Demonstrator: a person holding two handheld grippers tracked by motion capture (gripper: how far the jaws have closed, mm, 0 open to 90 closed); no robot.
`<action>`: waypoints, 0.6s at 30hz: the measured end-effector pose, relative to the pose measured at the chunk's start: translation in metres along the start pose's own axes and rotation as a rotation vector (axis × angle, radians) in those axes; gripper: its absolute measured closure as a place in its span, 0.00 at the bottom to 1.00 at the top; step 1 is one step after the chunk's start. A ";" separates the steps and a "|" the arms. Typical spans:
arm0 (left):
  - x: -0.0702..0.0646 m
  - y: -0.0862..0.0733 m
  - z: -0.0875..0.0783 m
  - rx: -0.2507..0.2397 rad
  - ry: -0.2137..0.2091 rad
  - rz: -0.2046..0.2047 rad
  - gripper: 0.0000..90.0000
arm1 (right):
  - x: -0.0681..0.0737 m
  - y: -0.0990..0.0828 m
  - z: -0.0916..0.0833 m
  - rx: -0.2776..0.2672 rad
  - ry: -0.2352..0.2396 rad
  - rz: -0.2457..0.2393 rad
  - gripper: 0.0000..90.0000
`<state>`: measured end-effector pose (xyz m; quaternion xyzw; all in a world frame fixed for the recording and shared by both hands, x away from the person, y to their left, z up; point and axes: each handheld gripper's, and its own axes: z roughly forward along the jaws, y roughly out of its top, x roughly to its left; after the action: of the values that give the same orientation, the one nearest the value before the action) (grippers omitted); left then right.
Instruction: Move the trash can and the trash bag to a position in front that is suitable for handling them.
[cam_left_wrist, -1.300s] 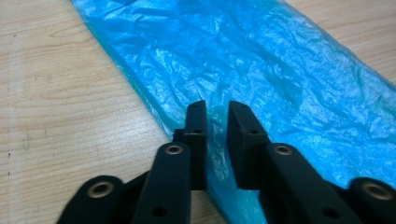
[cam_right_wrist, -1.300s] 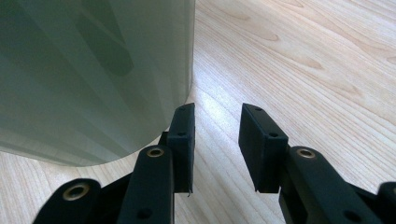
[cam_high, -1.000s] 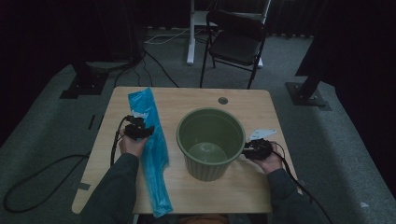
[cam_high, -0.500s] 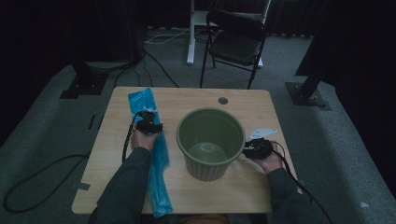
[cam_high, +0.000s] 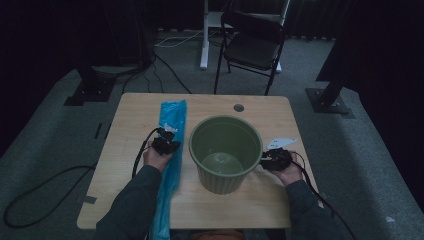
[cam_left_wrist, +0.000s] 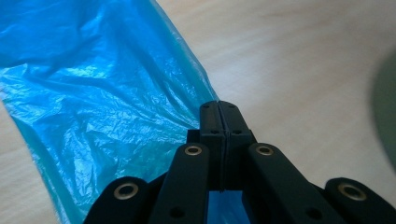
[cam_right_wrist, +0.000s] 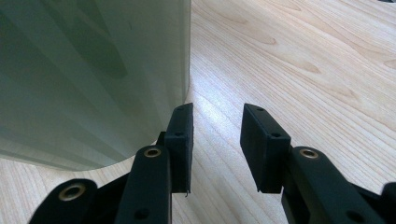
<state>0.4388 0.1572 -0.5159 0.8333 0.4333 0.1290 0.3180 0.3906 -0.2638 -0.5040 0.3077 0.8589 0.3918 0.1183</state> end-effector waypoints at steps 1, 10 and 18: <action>-0.002 -0.001 -0.002 -0.003 -0.013 0.002 0.99 | 0.000 0.000 0.000 -0.001 -0.001 0.001 0.71; -0.019 -0.011 -0.021 -0.045 -0.080 0.062 0.73 | 0.000 0.000 0.001 0.001 0.005 -0.002 0.72; -0.002 -0.011 -0.030 -0.099 -0.016 -0.014 0.57 | 0.000 0.001 0.002 0.005 0.008 -0.007 0.71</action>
<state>0.4154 0.1729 -0.4998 0.8146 0.4295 0.1415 0.3633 0.3922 -0.2623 -0.5048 0.3035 0.8613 0.3907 0.1156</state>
